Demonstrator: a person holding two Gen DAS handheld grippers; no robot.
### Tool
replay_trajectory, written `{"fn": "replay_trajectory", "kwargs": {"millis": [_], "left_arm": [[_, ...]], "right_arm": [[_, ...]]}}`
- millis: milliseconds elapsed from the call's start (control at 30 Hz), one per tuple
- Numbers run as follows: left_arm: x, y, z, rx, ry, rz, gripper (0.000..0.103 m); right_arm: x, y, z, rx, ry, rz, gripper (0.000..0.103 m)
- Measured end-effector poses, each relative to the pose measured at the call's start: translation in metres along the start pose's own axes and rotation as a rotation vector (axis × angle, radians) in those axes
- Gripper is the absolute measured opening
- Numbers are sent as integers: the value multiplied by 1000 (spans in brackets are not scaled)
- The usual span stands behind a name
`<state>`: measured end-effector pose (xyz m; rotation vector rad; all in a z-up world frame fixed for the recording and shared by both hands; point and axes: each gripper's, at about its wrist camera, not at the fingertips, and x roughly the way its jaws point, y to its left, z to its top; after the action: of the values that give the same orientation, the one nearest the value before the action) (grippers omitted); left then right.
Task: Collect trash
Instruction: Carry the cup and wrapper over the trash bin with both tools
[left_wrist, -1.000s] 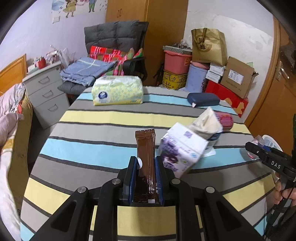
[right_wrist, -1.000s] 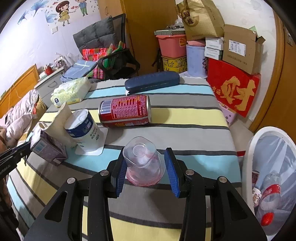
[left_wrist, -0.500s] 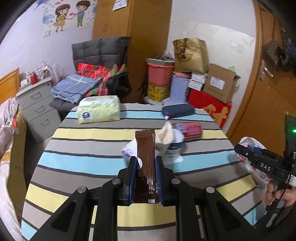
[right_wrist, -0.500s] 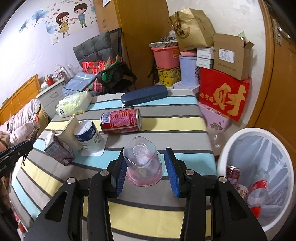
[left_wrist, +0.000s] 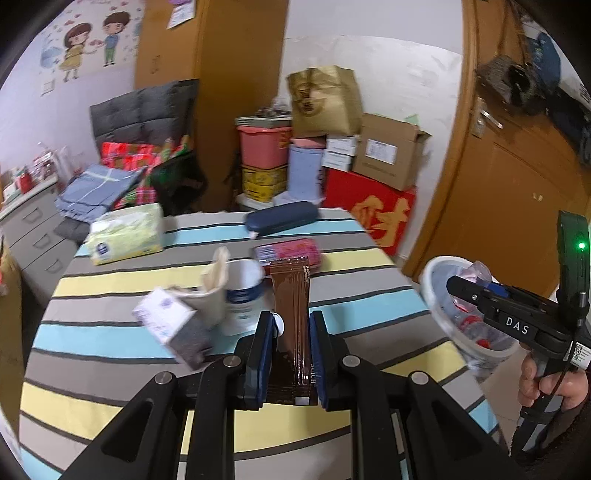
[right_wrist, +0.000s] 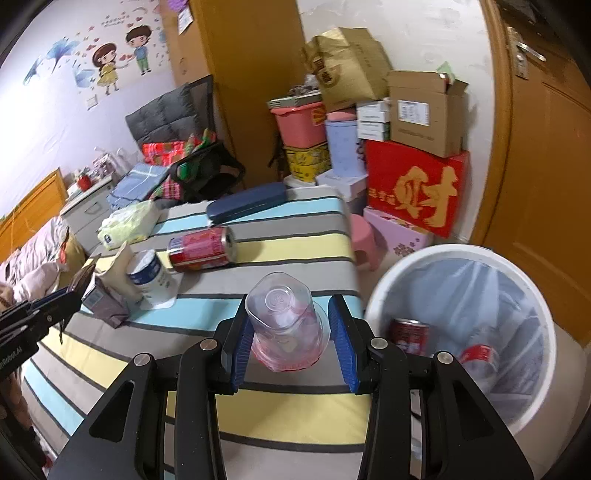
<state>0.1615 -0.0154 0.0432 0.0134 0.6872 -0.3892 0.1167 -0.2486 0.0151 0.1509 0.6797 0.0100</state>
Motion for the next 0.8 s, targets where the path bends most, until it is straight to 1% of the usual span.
{"fn": "replay_trajectory", "kwargs": {"millis": [600,800], "left_arm": [[38,-122,16,140,21,-190,20],[55,-158,21,171,45,-243,20]], "right_arm": [[-32,-73,-6,91,-33,-120,41],[-34,-96,-7,110,-26,-154,41]]}}
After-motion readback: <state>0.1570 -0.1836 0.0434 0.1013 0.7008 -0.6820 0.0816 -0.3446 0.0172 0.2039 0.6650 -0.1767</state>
